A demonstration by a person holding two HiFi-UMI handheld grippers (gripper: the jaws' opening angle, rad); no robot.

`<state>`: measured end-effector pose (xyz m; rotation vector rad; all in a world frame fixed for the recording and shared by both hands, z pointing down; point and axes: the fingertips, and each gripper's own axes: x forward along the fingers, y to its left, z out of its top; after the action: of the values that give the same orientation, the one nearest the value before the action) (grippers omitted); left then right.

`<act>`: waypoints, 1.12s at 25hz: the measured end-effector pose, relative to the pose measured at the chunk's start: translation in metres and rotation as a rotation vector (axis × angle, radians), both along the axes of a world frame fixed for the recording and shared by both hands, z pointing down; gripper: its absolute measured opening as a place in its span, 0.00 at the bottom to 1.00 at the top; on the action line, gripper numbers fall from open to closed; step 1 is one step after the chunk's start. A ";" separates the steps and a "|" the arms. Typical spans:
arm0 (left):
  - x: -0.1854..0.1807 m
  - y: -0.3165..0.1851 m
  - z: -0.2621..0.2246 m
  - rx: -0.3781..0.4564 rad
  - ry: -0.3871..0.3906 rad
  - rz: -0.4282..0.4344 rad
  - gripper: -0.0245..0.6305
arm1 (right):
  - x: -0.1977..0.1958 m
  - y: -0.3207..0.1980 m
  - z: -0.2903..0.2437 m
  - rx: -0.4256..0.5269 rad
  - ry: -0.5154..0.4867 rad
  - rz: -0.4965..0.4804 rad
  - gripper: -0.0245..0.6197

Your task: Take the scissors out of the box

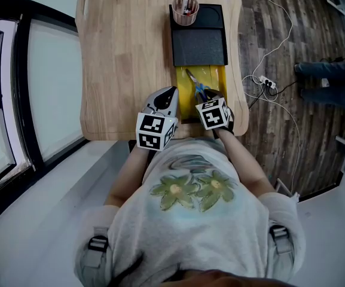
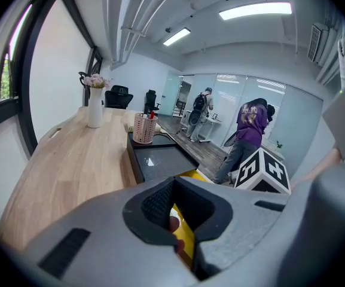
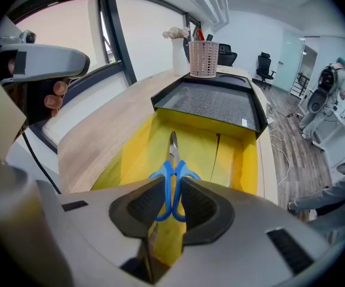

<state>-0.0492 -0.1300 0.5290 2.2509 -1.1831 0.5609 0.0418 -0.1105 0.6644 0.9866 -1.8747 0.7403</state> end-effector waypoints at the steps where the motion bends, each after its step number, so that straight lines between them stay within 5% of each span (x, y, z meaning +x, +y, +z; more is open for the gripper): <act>1: 0.000 0.000 -0.001 0.002 -0.001 0.000 0.03 | 0.001 -0.001 -0.001 0.003 -0.001 0.002 0.17; 28: -0.012 0.013 -0.012 0.036 -0.014 -0.024 0.03 | 0.005 0.008 -0.029 0.062 -0.018 0.009 0.17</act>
<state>-0.0616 -0.1172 0.5172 2.2637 -1.2349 0.5506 0.0464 -0.1029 0.6351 1.0313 -1.9204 0.7023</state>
